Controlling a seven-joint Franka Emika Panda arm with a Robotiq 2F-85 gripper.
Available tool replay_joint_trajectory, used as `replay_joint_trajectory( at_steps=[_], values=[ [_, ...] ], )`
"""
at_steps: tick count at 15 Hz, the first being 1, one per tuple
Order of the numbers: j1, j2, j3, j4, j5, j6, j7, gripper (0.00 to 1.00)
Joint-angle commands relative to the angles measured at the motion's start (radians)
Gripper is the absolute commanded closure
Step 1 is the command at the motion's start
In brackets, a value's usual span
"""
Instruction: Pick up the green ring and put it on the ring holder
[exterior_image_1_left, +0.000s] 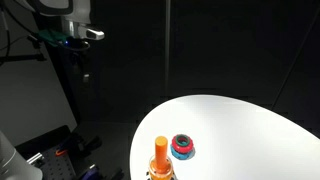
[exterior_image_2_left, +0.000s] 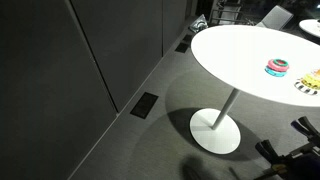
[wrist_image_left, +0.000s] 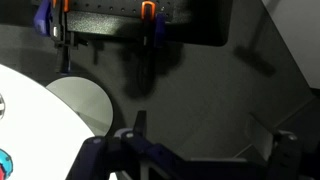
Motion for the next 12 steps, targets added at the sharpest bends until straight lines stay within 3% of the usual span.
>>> replay_joint_trajectory(
  at_steps=[1,12],
  values=[
    [-0.008,0.0,0.007,0.001,0.003,-0.002,-0.004,0.0],
    [-0.051,0.011,0.0,0.054,-0.05,0.006,0.004,0.0]
  ],
)
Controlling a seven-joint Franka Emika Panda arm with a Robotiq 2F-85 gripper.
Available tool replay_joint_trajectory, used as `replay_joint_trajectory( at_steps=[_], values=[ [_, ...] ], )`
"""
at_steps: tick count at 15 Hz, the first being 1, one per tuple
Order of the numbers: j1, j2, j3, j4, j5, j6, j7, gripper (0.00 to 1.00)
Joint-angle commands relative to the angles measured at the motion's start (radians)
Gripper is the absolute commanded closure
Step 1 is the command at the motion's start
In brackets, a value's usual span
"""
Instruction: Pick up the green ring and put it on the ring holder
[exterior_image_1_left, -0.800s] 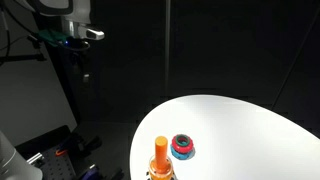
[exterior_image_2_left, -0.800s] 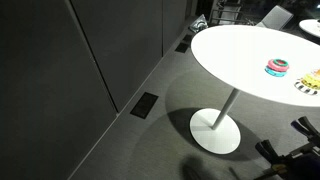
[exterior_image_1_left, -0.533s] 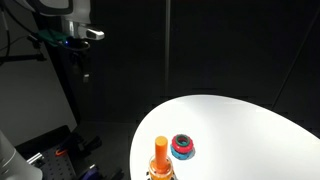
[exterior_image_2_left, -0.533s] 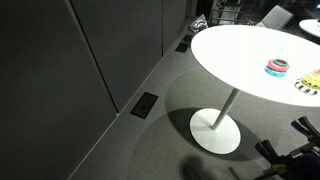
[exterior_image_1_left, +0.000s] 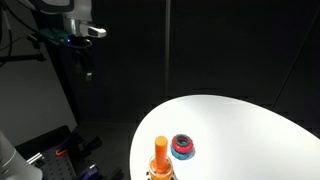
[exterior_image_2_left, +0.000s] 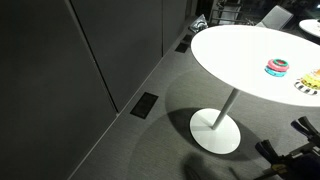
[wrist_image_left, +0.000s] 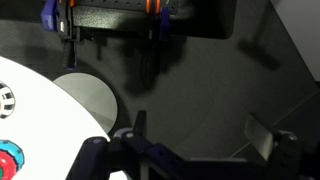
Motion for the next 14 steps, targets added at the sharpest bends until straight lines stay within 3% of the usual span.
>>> replay_joint_trajectory(
  at_steps=[1,9,14],
  values=[
    [-0.034,0.016,0.0,0.048,-0.042,0.003,0.006,0.0],
    [-0.127,0.076,-0.012,0.092,-0.183,0.113,0.031,0.0],
    [-0.172,0.141,-0.083,0.087,-0.219,0.244,-0.016,0.0]
  ],
)
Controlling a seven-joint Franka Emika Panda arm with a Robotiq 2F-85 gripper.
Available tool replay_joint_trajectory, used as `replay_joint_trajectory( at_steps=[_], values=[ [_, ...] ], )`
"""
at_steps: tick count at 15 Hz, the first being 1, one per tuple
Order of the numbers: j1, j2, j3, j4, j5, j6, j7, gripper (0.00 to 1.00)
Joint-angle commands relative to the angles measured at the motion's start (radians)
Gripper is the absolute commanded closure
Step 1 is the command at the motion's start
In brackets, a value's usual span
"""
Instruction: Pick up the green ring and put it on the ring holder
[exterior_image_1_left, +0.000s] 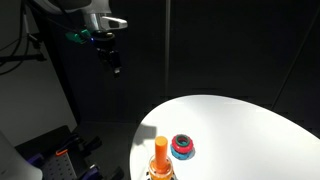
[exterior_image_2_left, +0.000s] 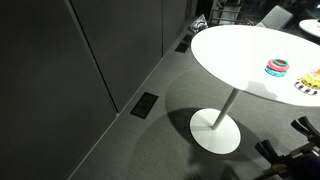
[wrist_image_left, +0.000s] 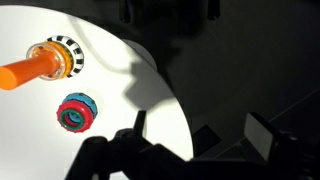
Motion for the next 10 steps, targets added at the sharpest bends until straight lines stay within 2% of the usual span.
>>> replay_joint_trajectory(
  at_steps=[1,5,10],
  values=[
    [-0.025,0.061,-0.056,0.022,-0.016,0.085,-0.032,0.0],
    [-0.069,0.13,-0.108,0.029,-0.039,0.192,-0.047,0.0],
    [-0.13,0.218,-0.146,0.045,-0.096,0.268,-0.028,0.0]
  ],
)
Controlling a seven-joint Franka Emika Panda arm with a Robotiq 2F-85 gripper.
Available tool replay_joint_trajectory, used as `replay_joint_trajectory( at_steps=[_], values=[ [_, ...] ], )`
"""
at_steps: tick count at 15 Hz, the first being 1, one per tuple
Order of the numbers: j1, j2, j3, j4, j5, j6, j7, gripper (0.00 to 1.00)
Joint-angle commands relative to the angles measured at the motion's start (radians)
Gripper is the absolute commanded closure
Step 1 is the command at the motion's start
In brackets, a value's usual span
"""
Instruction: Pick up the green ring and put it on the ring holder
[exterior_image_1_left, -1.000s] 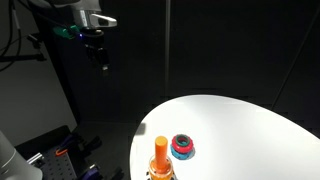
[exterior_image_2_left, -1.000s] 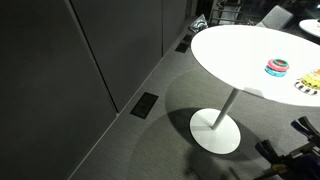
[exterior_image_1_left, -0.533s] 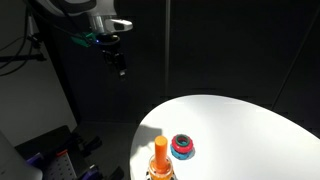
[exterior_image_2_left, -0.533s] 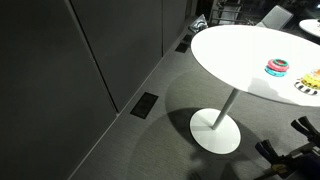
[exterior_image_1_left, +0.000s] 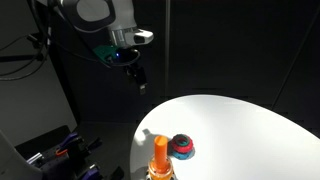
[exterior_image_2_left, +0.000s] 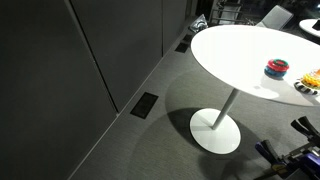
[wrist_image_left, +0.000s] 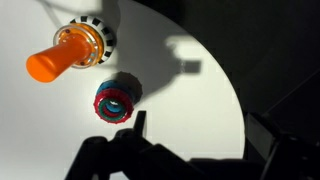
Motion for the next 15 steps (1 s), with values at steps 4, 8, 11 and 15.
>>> replay_joint_trajectory(
  at_steps=[4,8,11,15],
  values=[
    [-0.046,0.09,-0.029,0.049,-0.062,0.051,0.011,0.0],
    [-0.038,0.085,-0.033,0.033,-0.041,0.051,0.001,0.0],
    [-0.038,0.085,-0.033,0.034,-0.041,0.051,0.001,0.0],
    [-0.054,0.123,-0.033,0.055,-0.052,0.105,0.059,0.0]
  ],
)
